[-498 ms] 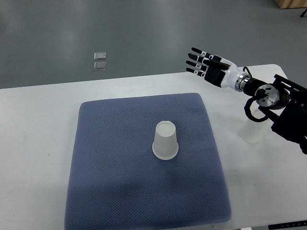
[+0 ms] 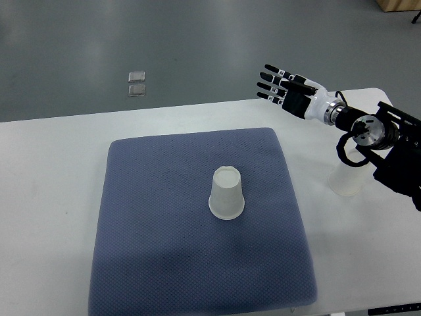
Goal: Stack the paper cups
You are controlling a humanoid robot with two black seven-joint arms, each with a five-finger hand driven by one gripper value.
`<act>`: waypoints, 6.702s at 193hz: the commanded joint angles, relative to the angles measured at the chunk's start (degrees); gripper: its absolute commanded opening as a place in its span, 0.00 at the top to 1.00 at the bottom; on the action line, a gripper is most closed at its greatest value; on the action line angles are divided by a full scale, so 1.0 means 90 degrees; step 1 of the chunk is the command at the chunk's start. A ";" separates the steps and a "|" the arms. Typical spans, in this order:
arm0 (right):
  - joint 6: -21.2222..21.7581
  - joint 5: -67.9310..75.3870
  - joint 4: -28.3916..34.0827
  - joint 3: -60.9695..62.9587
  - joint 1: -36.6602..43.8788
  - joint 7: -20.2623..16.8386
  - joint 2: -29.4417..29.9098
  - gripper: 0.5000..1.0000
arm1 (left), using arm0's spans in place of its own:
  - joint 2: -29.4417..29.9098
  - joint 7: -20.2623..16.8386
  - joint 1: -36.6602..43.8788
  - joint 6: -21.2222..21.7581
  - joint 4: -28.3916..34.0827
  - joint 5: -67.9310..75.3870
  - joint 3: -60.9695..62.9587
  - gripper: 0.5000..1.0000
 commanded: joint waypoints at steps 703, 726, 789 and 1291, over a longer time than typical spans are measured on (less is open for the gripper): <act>-0.0982 -1.0644 0.3007 -0.1523 -0.0385 0.1087 -0.3043 0.38 | 0.0000 0.0000 -0.0009 -0.0001 0.0019 0.0008 0.0002 0.00; -0.1031 -1.0723 0.3007 -0.1532 -0.0395 0.1107 -0.3033 0.48 | 0.0000 0.0000 -0.0009 -0.0001 0.0019 0.0008 0.0002 0.00; -0.1128 -1.0723 0.3007 -0.1747 -0.0375 0.1282 -0.3082 0.54 | 0.0000 0.0000 -0.0009 -0.0001 0.0019 -0.0002 0.0002 0.00; 0.0483 -1.0693 0.5996 -0.1366 0.1666 0.1449 -0.2233 0.50 | 0.0000 0.0000 -0.0009 -0.0001 0.0019 -0.0002 0.0002 0.00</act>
